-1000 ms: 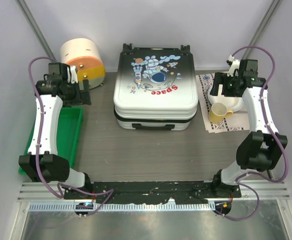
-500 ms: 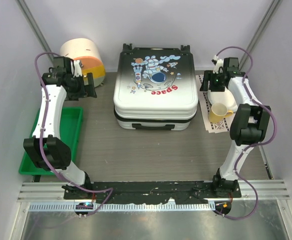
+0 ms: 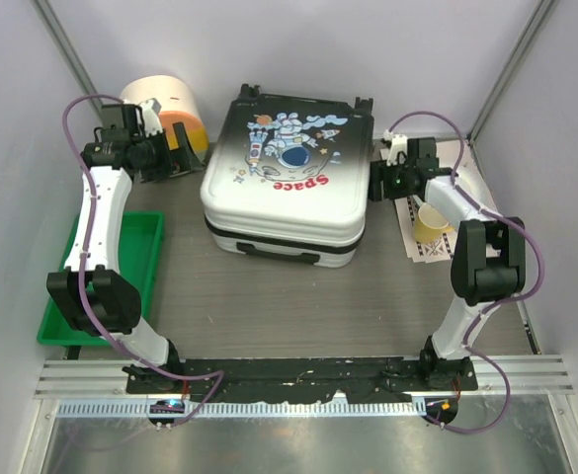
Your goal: Open, take out, and arrange the luggage
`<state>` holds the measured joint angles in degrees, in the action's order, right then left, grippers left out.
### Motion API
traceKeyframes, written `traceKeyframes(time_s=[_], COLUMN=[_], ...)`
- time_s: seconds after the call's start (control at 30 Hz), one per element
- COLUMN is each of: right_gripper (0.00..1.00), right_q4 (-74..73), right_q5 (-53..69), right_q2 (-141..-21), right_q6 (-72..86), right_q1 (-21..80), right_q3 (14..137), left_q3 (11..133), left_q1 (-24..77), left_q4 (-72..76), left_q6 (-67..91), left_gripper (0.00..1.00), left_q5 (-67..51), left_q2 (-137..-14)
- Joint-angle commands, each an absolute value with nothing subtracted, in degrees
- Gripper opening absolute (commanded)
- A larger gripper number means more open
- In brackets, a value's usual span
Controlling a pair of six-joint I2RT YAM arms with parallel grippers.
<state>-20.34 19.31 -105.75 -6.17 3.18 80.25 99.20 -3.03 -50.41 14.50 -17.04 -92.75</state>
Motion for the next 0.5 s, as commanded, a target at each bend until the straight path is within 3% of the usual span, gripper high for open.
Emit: traceKeyframes(time_s=[0.0, 0.23, 0.47], right_gripper=[0.66, 0.66, 0.6], right_q4=[-15.04, -11.07, -8.97], right_q5=[32.42, 32.71, 39.28], right_q2=[-96.78, -83.33, -80.95], right_q6=[-6.33, -8.26, -13.78], right_q1=[14.23, 16.8, -0.6], right_q3=[71.65, 60.3, 60.64], left_q3=[100.02, 99.75, 98.97], left_q1=[-3.34, -3.34, -3.34], left_q4=[-44.74, -43.68, -42.98], left_q6=[14.15, 12.83, 12.22], left_gripper=[1.0, 1.0, 1.0], left_q5=[-23.46, -26.8, -28.56], left_q2=[-91.67, -92.37, -91.85])
